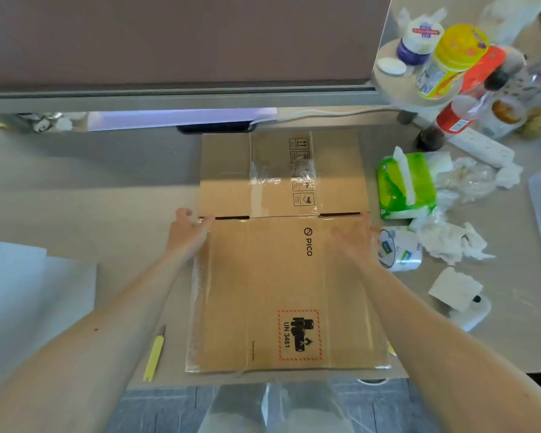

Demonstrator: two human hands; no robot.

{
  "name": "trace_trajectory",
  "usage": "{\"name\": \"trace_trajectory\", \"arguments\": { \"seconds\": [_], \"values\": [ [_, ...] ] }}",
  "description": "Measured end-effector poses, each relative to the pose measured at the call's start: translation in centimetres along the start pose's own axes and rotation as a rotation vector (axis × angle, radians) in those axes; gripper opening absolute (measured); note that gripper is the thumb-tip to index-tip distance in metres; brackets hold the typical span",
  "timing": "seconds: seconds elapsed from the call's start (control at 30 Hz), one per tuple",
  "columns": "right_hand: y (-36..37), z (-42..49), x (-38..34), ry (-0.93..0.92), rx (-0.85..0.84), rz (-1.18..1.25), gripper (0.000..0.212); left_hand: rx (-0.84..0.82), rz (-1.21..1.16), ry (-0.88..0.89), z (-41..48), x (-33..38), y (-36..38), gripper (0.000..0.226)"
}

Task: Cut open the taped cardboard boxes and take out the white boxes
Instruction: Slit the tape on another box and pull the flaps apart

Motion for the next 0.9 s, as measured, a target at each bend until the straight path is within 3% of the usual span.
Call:
{"name": "trace_trajectory", "arguments": {
  "seconds": [0.2,0.37,0.5,0.73,0.9],
  "values": [
    [-0.6,2.1,-0.4,0.099,0.092,0.056,0.08,-0.001,-0.033,-0.081,2.1,-0.7,0.8,0.073],
    [-1.0,2.9,-0.6,0.146,0.092,0.053,0.089,0.119,0.006,0.038,2.2,-0.6,-0.1,0.042],
    [-0.7,2.7,-0.2,0.097,-0.002,0.05,0.07,0.223,-0.011,0.161,-0.4,0.8,-1.4,0.035],
    [-3.1,-0.6,0.5,0.024,-0.034,0.21,0.076,0.342,-0.02,0.228,-5.7,2.9,-5.7,0.04],
    [-5.6,-4.3,-3.1,-0.148,-0.046,0.282,0.06,0.432,-0.068,0.287,-9.3,6.0,-9.6,0.035]
  ]
}}
Point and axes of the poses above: each hand's wrist, its own z-axis towards the middle knuckle, its own y-axis out of the palm, x = y × z, the point moved 7 cm from there along z, towards the middle knuckle, and after that the axes turned 10 degrees about y, right-handed, at the moved point
